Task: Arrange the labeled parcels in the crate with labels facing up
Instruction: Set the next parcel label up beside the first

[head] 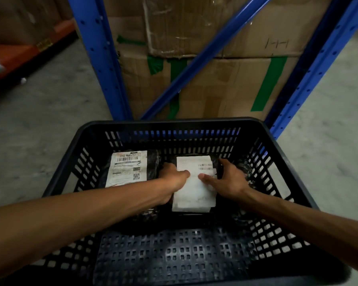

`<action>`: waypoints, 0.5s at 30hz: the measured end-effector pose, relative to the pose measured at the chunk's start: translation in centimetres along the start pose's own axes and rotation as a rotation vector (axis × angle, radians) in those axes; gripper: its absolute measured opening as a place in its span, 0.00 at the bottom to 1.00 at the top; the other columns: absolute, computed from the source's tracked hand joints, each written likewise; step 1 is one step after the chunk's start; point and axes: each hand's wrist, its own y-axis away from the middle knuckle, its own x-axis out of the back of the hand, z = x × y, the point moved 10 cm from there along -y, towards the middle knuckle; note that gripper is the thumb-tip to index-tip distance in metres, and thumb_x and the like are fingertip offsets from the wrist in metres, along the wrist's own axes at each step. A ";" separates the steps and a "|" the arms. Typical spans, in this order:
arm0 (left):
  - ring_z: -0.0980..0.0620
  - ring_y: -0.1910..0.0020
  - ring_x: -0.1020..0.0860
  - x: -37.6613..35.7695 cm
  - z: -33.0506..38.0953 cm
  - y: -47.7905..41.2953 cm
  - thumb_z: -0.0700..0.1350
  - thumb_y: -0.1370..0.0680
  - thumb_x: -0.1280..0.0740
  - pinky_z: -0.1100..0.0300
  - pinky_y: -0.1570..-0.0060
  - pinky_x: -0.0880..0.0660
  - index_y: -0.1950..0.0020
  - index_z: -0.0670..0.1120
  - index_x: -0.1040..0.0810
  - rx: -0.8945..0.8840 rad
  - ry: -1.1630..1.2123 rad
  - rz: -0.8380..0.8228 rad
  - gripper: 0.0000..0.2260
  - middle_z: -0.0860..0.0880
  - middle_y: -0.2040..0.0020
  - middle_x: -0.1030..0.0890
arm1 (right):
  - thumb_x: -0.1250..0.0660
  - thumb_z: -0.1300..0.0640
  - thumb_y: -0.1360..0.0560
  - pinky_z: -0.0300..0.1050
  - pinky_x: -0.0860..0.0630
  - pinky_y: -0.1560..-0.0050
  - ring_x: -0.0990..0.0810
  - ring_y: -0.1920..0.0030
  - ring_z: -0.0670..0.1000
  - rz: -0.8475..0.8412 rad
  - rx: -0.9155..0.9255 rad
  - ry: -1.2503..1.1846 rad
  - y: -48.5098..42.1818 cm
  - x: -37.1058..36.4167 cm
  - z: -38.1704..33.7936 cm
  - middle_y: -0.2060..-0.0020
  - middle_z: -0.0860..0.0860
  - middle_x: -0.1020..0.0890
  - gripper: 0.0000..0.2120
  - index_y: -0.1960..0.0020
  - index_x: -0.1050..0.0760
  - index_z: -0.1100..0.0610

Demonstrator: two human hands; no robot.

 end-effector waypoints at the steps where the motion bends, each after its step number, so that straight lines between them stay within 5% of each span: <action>1: 0.42 0.30 0.28 -0.2 0.3 -0.9 0.47 0.22 0.34 0.51 0.33 0.27 0.21 0.43 0.44 -0.011 -0.085 -0.006 0.33 0.42 0.26 0.31 | 0.23 0.46 0.29 0.39 0.21 0.50 0.18 0.45 0.52 -0.006 -0.007 0.008 -0.6 -0.6 0.1 0.37 0.53 0.17 0.34 0.28 0.31 0.56; 5: 0.40 0.21 0.45 -2.3 -1.0 -2.4 0.46 0.22 0.36 0.52 0.26 0.36 0.19 0.49 0.60 -0.001 -0.481 -0.008 0.40 0.41 0.19 0.53 | 0.29 0.47 0.25 0.51 0.21 0.37 0.21 0.35 0.59 -0.132 -0.027 0.193 -2.6 -3.7 0.3 0.32 0.57 0.21 0.39 0.21 0.42 0.57; 10: 0.40 0.20 0.53 -3.2 -1.3 -2.3 0.52 0.20 0.38 0.49 0.25 0.42 0.20 0.46 0.65 0.038 -0.593 0.021 0.41 0.40 0.19 0.56 | 0.34 0.41 0.23 0.50 0.24 0.35 0.25 0.31 0.60 -0.225 -0.016 0.376 -3.2 -4.3 0.7 0.28 0.59 0.26 0.46 0.18 0.55 0.56; 13: 0.40 0.21 0.50 -2.6 -0.6 -0.5 0.49 0.21 0.37 0.51 0.26 0.40 0.19 0.46 0.62 -0.001 -0.539 0.038 0.40 0.41 0.20 0.53 | 0.35 0.44 0.22 0.50 0.28 0.30 0.29 0.27 0.60 -0.372 0.010 0.502 -2.9 -3.8 -0.1 0.24 0.59 0.31 0.41 0.18 0.51 0.58; 15: 0.42 0.20 0.52 -3.0 0.3 1.9 0.46 0.22 0.36 0.50 0.25 0.40 0.19 0.47 0.58 -0.131 -0.482 0.084 0.39 0.45 0.20 0.54 | 0.36 0.47 0.21 0.50 0.28 0.30 0.28 0.28 0.59 -0.406 0.178 0.744 -2.2 -2.0 -2.6 0.26 0.59 0.28 0.32 0.21 0.38 0.58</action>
